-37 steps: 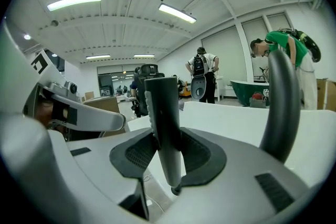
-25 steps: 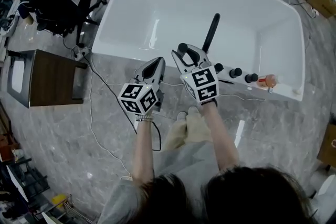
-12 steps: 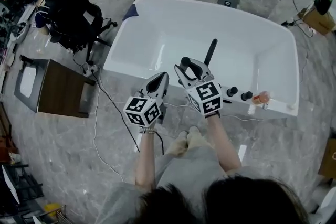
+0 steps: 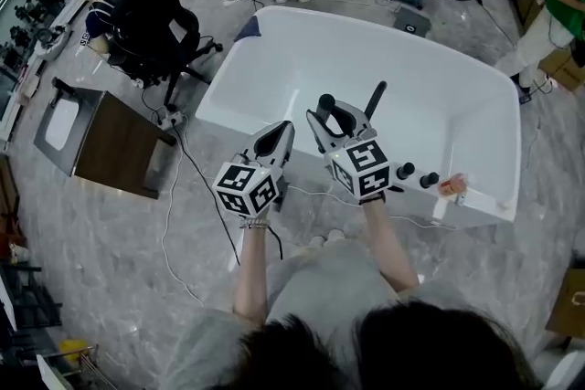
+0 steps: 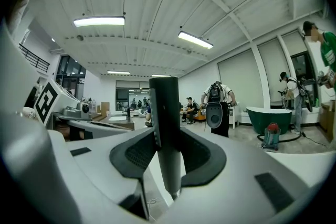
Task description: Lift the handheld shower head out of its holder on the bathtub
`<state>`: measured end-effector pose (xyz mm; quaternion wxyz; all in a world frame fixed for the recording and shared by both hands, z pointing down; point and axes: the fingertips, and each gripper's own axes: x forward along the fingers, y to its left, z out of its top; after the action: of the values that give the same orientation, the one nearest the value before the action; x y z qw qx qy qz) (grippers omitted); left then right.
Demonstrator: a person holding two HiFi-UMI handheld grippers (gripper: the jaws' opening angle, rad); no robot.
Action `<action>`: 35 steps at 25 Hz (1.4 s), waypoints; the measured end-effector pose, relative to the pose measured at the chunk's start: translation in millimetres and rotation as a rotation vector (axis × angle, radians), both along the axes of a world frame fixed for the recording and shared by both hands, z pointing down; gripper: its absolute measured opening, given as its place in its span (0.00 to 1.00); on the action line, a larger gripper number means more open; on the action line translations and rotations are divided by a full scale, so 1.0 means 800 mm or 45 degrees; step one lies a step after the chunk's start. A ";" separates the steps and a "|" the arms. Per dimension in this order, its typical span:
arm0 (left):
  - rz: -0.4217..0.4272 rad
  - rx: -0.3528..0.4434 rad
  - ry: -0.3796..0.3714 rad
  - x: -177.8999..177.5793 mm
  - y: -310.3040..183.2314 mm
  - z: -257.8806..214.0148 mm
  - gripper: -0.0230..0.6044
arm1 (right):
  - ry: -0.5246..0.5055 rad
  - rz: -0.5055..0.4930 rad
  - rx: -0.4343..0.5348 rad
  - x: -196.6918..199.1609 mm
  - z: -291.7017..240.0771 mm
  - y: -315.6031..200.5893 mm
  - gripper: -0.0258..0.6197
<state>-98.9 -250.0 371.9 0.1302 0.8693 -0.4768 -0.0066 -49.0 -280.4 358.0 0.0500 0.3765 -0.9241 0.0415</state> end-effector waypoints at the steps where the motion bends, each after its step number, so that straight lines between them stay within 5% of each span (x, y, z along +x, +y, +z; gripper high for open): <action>1: -0.009 0.009 0.000 -0.002 0.003 -0.004 0.04 | -0.006 -0.009 0.003 -0.002 -0.004 0.003 0.24; 16: -0.076 0.134 -0.026 -0.014 0.042 -0.048 0.04 | -0.073 -0.120 0.087 -0.020 -0.057 0.045 0.24; 35: -0.108 0.172 -0.023 -0.016 0.048 -0.058 0.04 | -0.100 -0.171 0.134 -0.029 -0.068 0.058 0.24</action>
<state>-112.0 -211.5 325.3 0.0667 0.8551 -0.5128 -0.0365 -71.8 -233.7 303.9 -0.0035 0.3139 -0.9494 0.0040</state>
